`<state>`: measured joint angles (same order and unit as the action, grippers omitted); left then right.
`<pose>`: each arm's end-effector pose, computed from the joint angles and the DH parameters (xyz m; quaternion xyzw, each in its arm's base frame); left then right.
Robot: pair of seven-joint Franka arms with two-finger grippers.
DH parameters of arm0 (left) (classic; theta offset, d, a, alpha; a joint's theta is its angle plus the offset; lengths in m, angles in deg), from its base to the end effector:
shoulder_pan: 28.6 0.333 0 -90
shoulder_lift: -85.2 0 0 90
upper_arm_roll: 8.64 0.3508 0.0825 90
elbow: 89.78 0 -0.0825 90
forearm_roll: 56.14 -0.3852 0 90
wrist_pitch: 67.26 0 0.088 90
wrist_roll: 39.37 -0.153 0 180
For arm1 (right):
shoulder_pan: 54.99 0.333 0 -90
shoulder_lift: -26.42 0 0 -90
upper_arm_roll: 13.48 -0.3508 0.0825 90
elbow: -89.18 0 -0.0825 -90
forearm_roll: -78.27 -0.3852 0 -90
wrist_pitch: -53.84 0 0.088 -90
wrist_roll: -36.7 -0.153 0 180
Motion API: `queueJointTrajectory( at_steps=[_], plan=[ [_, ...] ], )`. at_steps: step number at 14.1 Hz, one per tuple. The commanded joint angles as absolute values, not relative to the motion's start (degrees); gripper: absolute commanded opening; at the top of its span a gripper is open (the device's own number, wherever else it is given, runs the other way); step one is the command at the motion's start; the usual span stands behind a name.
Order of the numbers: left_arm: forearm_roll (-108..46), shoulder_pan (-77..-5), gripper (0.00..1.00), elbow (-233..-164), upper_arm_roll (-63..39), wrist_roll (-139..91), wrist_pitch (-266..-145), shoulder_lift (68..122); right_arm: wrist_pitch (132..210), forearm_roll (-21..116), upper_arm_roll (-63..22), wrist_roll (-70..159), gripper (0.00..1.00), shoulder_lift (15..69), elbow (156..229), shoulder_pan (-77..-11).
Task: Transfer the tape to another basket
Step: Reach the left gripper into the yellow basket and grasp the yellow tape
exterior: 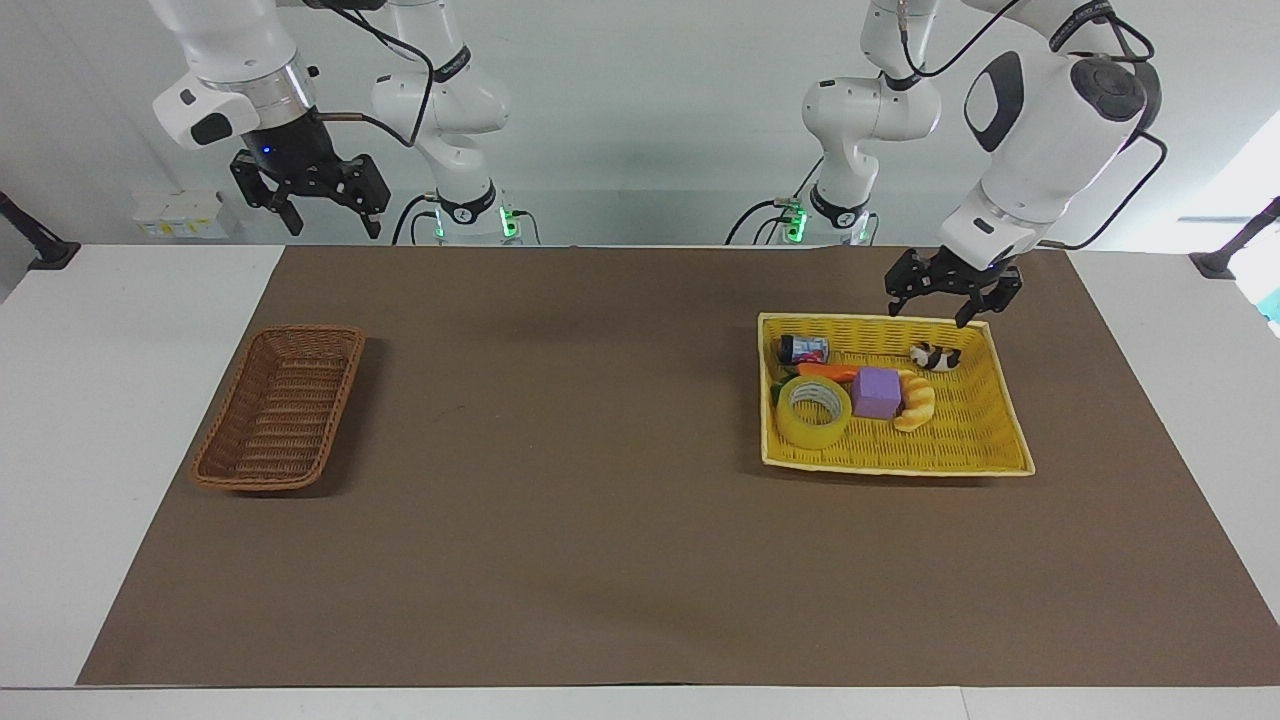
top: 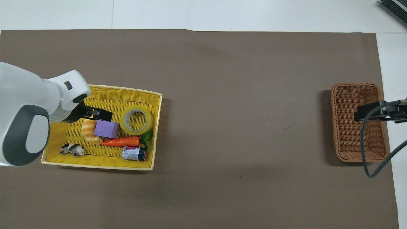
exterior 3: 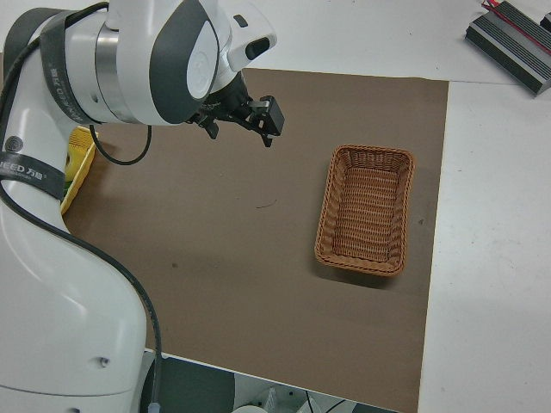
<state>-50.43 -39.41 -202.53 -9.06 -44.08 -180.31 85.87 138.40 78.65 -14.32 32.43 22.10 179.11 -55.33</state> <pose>0.5473 -0.1194 0.4523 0.9918 -0.1190 -0.0058 0.0456 0.5188 0.0038 0.6462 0.9994 -0.0332 -0.0090 0.0042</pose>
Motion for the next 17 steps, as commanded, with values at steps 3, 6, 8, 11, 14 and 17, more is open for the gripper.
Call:
queueJointTrajectory(
  at_steps=[3,6,8,11,14,17],
  plan=[
    [-49.9,-43.6,0.8,-204.9,-8.2,-44.4,-190.2,93.2,139.1,77.5,-14.3,33.4,1.0,21.0,180.5,-55.9],
    [-49.9,-44.7,0.68,-207.8,-8.2,-44.4,-196.1,94.9,139.1,77.5,-14.3,33.4,1.0,21.0,180.6,-55.9],
    [-49.9,-44.6,0.59,-208.7,-8.2,-44.9,-196.6,94.9,139.1,77.5,-14.3,33.4,1.0,21.0,180.6,-55.9],
    [-49.9,-44.8,0.59,-209.2,-8.2,-45.0,-198.3,97.1,139.1,77.5,-14.3,33.4,1.0,21.0,180.6,-56.0],
    [-49.9,-46.4,0.33,-209.4,-8.1,-44.6,-201.4,101.7,139.1,77.5,-14.3,33.4,1.0,21.0,180.6,-55.9],
    [-49.9,-45.0,0.0,-208.3,-8.0,-44.4,-200.8,99.8,139.1,77.4,-14.3,33.4,1.0,21.0,180.6,-55.9]
  ],
)
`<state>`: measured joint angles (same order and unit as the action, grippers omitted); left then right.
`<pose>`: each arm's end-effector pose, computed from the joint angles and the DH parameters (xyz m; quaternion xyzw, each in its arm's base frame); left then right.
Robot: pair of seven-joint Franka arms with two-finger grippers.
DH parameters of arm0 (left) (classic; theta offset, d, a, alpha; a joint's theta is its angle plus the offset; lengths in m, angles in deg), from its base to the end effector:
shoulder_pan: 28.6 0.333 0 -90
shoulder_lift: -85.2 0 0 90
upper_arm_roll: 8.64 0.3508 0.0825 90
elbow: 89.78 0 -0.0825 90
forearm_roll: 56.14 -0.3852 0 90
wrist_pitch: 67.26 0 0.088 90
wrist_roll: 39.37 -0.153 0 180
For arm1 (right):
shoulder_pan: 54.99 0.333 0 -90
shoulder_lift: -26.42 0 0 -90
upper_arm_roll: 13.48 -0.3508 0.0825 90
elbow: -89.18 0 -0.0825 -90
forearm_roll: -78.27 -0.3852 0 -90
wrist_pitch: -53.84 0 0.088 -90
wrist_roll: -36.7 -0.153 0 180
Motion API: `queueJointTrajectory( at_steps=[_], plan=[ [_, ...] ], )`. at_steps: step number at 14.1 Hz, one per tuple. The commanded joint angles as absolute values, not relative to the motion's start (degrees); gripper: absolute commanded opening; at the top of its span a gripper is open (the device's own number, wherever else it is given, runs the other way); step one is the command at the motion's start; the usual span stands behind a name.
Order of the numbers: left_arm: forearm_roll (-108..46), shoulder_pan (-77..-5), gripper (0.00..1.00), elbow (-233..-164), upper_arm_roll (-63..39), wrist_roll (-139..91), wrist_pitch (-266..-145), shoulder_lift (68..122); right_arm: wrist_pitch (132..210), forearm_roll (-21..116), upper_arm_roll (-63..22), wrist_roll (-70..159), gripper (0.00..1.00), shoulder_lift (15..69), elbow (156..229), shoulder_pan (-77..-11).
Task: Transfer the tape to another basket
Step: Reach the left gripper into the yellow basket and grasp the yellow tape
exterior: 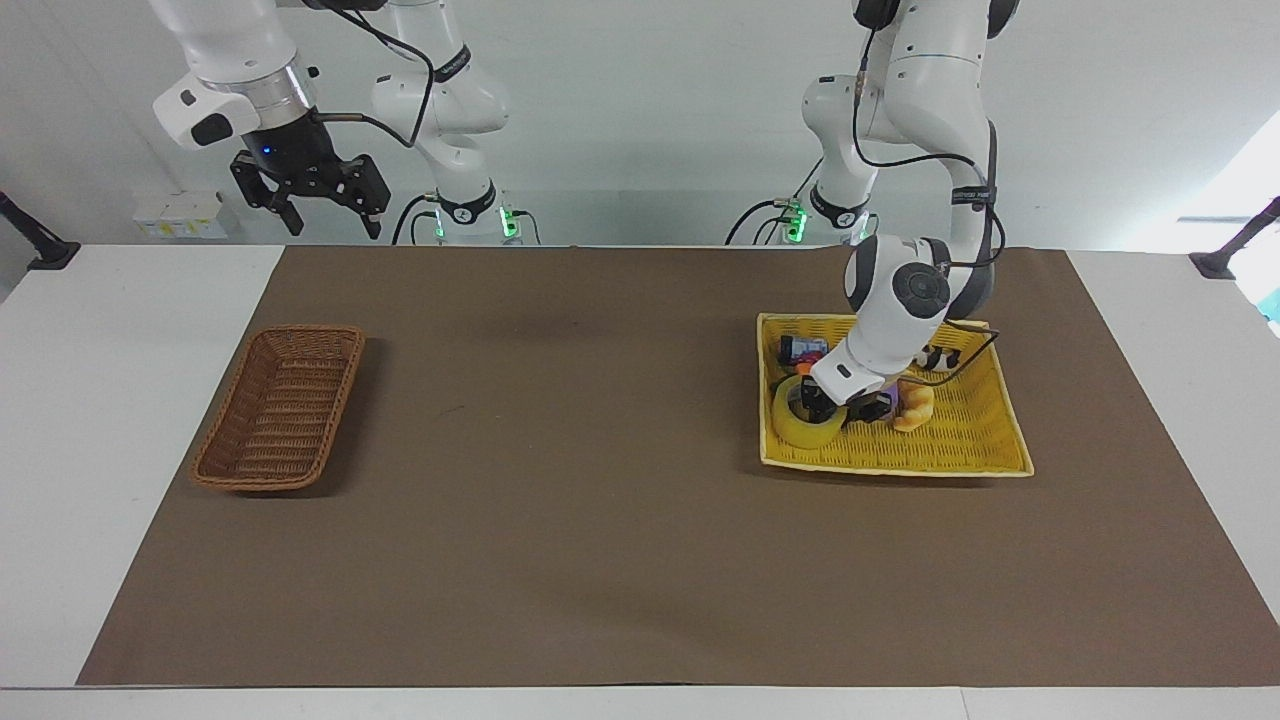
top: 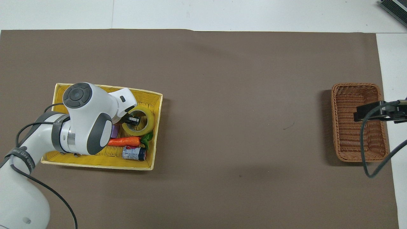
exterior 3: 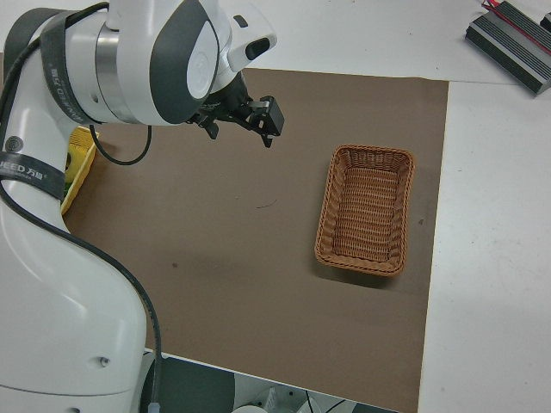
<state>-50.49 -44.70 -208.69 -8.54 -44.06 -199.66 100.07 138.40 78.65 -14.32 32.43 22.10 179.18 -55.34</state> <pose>0.5651 -0.1676 0.2890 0.9885 -0.1462 -0.0155 0.0344 0.5187 0.0037 0.6456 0.9994 -0.0333 -0.0096 0.0043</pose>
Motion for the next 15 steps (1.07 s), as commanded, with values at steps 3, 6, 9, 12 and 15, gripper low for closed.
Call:
queueJointTrajectory(
  at_steps=[3,6,9,12,15],
  plan=[
    [-49.9,-44.1,0.0,-203.0,-7.7,-44.3,-190.3,96.7,139.1,77.4,-14.3,33.4,1.0,21.0,180.6,-55.9],
    [-49.9,-43.6,0.0,-197.4,-7.1,-41.8,-182.2,94.4,139.1,77.3,-14.3,33.4,1.0,21.0,180.6,-55.9],
    [-49.8,-44.2,0.0,-196.1,-7.4,-30.3,-180.8,91.5,139.2,76.4,-14.4,33.8,1.0,21.0,180.6,-55.8],
    [-49.8,-45.0,0.0,-195.1,-9.7,-20.6,-178.4,89.8,139.2,66.4,-14.5,33.4,1.0,20.1,182.0,-55.6],
    [-48.6,-47.5,0.0,-193.8,-11.7,-12.4,-177.7,89.7,140.6,60.4,-15.0,31.3,1.0,19.8,182.9,-54.8]
  ],
)
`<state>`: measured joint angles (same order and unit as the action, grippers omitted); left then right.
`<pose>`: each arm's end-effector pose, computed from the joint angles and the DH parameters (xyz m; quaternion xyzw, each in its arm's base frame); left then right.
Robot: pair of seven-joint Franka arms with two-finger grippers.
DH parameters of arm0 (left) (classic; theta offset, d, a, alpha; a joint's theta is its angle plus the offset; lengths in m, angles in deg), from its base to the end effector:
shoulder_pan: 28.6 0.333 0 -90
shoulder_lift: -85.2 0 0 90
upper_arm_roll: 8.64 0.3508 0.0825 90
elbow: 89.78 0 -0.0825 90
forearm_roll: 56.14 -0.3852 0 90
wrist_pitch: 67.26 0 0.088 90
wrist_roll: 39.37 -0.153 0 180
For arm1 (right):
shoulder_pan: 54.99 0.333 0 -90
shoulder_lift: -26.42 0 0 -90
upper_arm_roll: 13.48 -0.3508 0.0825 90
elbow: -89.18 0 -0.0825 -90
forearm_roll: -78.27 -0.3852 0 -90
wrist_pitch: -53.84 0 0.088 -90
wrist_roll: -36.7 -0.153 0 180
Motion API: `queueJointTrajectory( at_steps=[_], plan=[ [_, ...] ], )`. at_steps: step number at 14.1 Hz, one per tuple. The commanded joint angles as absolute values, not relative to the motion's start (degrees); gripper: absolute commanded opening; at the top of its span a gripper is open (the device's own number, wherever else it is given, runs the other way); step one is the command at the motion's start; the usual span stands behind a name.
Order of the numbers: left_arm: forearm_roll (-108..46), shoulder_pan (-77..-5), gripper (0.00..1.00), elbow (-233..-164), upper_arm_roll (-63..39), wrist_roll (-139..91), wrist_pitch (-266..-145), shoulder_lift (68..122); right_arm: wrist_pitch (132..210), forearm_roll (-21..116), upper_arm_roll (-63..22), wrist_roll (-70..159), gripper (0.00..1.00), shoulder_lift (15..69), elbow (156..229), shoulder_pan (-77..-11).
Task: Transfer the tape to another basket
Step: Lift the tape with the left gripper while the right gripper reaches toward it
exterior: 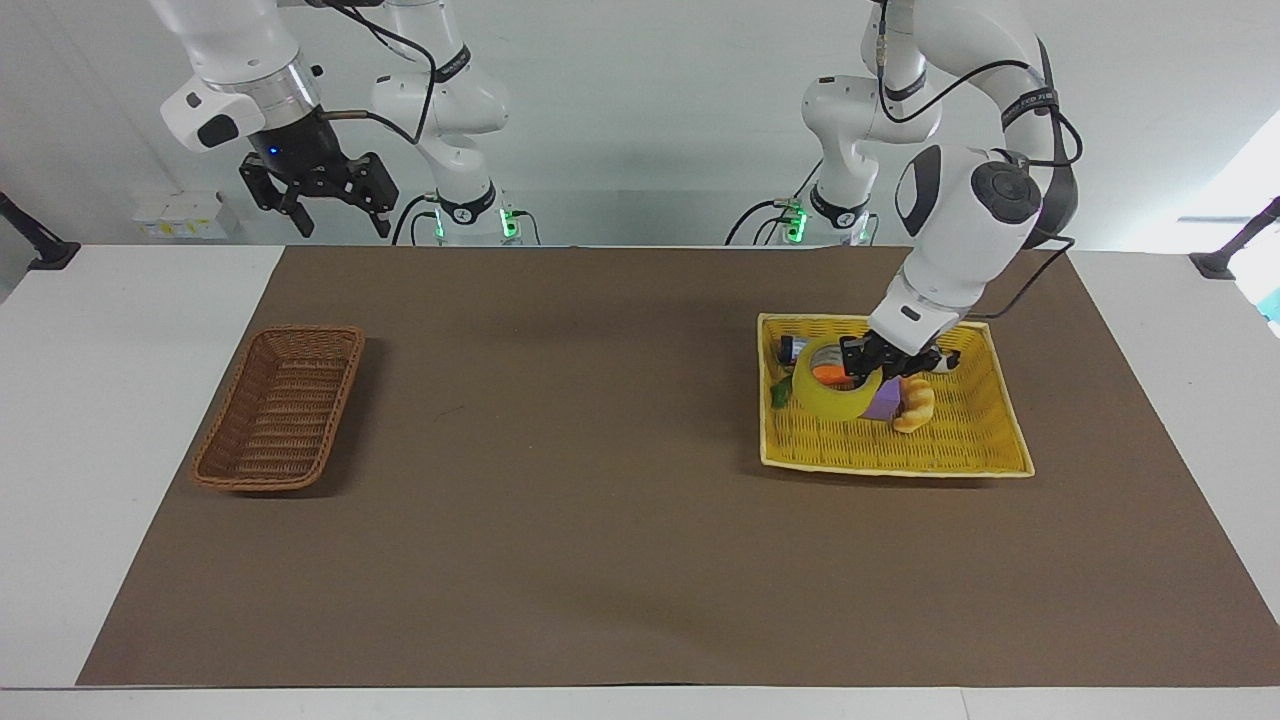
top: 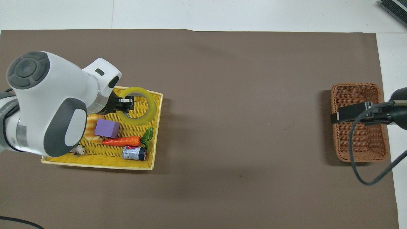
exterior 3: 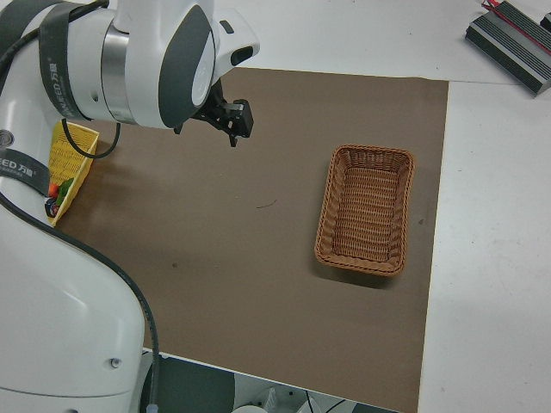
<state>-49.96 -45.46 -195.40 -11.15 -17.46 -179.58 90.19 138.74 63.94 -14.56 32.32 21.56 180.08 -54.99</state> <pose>0.5577 -0.2078 0.4673 0.9977 0.0420 -0.0044 0.0540 0.5148 0.0498 0.6486 -0.9921 0.0188 0.0158 0.1229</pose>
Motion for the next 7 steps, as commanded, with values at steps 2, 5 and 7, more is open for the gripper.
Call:
queueJointTrajectory(
  at_steps=[2,5,7],
  plan=[
    [-45.5,-48.4,0.0,-193.4,-13.8,-9.1,-178.1,89.7,141.0,51.9,-15.2,26.9,1.0,19.7,185.4,-54.8],
    [-40.2,-49.0,0.0,-192.1,-17.7,-4.1,-179.2,90.0,147.9,47.9,-15.2,26.8,1.0,18.9,190.6,-50.3],
    [-39.0,-51.5,0.0,-191.3,-18.3,0.1,-181.1,90.3,153.7,43.5,-15.2,26.8,1.0,18.8,193.8,-48.2]
  ],
)
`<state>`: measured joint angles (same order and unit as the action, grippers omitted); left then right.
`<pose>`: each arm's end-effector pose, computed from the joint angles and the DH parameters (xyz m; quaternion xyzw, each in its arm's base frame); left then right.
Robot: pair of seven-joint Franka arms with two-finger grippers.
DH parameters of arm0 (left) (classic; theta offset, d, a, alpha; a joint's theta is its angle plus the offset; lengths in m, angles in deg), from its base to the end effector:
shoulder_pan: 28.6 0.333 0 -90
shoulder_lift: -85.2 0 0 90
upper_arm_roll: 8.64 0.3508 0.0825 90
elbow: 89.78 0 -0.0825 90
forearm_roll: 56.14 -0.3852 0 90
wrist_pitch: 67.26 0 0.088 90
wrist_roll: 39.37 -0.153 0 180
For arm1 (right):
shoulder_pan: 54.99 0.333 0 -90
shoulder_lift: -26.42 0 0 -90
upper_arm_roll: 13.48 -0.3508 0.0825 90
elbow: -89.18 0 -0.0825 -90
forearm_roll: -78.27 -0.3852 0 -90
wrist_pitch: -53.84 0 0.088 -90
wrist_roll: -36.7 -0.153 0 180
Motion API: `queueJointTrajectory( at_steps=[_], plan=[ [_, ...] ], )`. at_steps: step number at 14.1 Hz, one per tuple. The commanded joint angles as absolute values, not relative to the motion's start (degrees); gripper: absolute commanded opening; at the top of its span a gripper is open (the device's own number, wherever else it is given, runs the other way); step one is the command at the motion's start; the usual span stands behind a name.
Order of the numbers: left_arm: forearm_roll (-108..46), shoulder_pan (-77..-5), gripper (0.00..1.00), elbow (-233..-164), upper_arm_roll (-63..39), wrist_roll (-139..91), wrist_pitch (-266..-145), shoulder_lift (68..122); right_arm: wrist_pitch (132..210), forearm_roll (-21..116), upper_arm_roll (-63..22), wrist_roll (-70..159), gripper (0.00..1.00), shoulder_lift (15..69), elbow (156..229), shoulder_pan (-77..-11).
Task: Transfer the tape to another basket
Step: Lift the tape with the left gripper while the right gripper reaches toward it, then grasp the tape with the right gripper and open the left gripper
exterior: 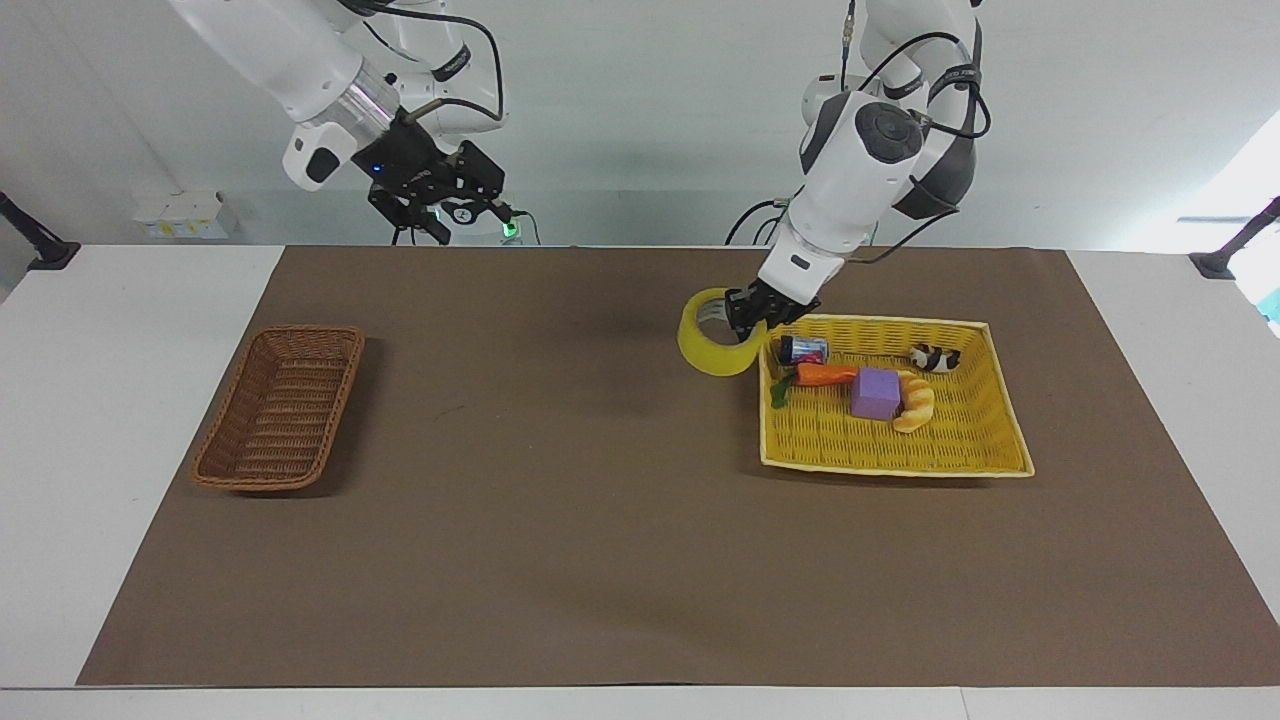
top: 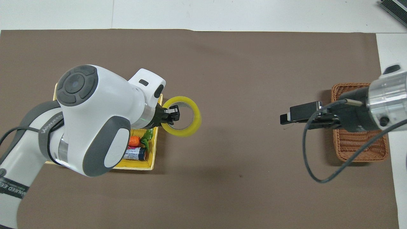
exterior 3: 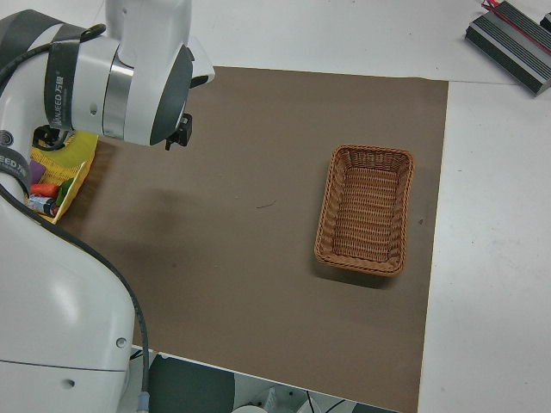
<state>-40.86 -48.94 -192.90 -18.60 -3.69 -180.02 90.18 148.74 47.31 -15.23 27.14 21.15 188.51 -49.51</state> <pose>0.5100 -0.3274 0.4935 0.9860 0.0933 -0.0378 0.1329 0.5180 0.1416 0.6136 -0.9634 0.0405 0.0316 0.2629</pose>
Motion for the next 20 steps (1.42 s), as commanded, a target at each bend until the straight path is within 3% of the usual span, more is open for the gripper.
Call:
queueJointTrajectory(
  at_steps=[1,5,8,18,20],
  plan=[
    [-38.1,-53.0,0.0,-191.3,-18.3,1.8,-182.8,90.3,156.2,41.2,-15.2,26.8,1.0,18.8,195.1,-47.6],
    [-37.0,-58.0,0.0,-190.9,-18.7,8.3,-187.1,90.3,163.6,39.6,-15.2,27.0,1.0,18.8,199.0,-43.1],
    [-35.6,-59.8,0.0,-190.9,-19.1,8.7,-190.9,90.4,163.1,39.5,-15.0,33.4,1.0,16.1,203.3,-44.6],
    [-34.0,-61.7,0.0,-189.0,-21.1,9.4,-198.2,90.9,162.6,39.5,-15.0,38.4,0.99,14.5,206.3,-45.1],
    [-33.6,-61.7,0.0,-189.0,-21.7,9.4,-198.5,90.7,161.6,39.5,-14.7,40.1,0.63,14.6,206.3,-45.3]
  ],
)
